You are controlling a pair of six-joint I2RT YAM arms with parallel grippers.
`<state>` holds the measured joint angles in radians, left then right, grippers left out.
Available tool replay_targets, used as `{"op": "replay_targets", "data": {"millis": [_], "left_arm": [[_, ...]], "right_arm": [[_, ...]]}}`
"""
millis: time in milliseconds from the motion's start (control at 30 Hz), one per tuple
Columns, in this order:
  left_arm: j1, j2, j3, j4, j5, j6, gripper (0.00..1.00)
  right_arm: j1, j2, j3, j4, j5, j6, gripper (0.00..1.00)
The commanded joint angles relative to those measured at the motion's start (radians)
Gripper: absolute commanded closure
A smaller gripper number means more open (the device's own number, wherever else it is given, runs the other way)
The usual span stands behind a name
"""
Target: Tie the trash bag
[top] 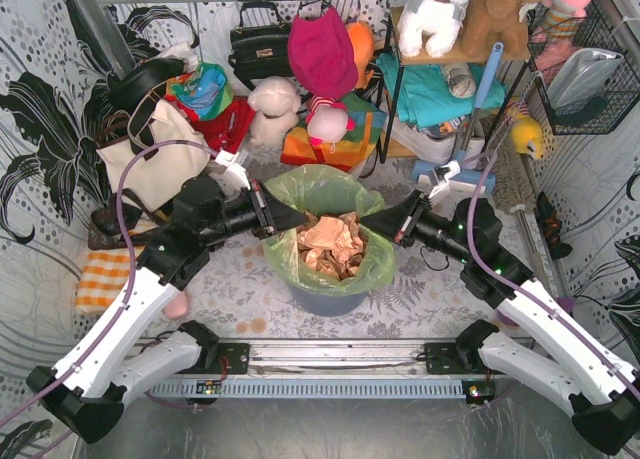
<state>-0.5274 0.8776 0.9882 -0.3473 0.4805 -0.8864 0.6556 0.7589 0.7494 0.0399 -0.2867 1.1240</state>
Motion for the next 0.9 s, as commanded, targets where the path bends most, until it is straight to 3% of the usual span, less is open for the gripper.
{"op": "replay_targets", "data": {"millis": [0,333,567,867], "left_arm": [[-0.004,0.028,-0.02,0.172,0.098,-0.038,0.97],[-0.018,0.118,0.111,0.272,0.161,-0.073,0.97],[-0.022,0.135,0.204,0.261,0.164,-0.073,0.97],[-0.022,0.073,0.117,0.185,0.103,-0.05,0.98]], "right_arm": [[-0.002,0.042,0.01,0.128,-0.1,-0.004,1.0],[-0.001,0.147,0.097,0.287,-0.162,0.037,1.0],[-0.001,0.181,0.182,0.303,-0.18,0.036,1.0],[-0.001,0.09,0.118,0.221,-0.124,0.025,1.0]]}}
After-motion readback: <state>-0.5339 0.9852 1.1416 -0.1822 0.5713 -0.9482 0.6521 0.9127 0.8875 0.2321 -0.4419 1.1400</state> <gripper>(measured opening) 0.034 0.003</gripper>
